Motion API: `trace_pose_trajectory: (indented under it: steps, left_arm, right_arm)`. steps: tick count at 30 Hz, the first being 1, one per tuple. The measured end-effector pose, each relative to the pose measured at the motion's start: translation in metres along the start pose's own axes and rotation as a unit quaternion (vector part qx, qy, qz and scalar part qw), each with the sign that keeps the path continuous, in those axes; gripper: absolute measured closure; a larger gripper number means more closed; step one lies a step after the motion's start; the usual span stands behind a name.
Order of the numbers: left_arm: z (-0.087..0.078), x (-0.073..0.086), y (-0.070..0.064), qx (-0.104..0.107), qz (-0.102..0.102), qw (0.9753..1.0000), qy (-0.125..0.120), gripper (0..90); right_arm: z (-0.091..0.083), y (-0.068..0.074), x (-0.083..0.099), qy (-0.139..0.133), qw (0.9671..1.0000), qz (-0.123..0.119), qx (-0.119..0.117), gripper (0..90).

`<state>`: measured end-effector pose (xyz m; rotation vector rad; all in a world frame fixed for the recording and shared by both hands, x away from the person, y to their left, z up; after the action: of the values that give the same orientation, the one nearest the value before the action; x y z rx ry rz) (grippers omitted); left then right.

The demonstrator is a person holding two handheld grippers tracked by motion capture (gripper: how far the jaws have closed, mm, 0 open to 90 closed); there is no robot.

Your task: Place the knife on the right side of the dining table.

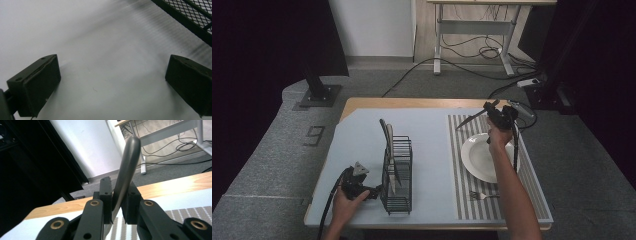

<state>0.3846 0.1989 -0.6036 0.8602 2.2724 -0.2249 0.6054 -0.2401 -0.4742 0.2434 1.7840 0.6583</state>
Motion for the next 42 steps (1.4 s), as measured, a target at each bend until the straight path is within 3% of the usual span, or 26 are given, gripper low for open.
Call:
trace_pose_trajectory:
  steps: [16,42]
  left_arm:
    - [0.000,0.000,0.000,0.000,0.000,1.0000,0.000,0.0]
    - [0.000,0.000,0.000,-0.001,0.001,1.0000,-0.001,0.0]
  right_arm:
    - [-0.003,-0.024,0.004,0.014,0.9993,-0.004,0.036,74.9]
    - [-0.005,-0.063,0.020,0.047,0.9960,0.030,0.070,67.3]
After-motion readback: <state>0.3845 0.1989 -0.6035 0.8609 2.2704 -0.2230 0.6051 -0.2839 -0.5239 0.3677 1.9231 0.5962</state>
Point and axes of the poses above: each handheld gripper's, and its own axes: z roughly forward along the jaws, x roughly out of its underside, y roughly to its left, the point moved 10 cm from there along z, roughly forward along the jaws, and after that the axes turned 7 degrees about z, right-handed, at the moved point
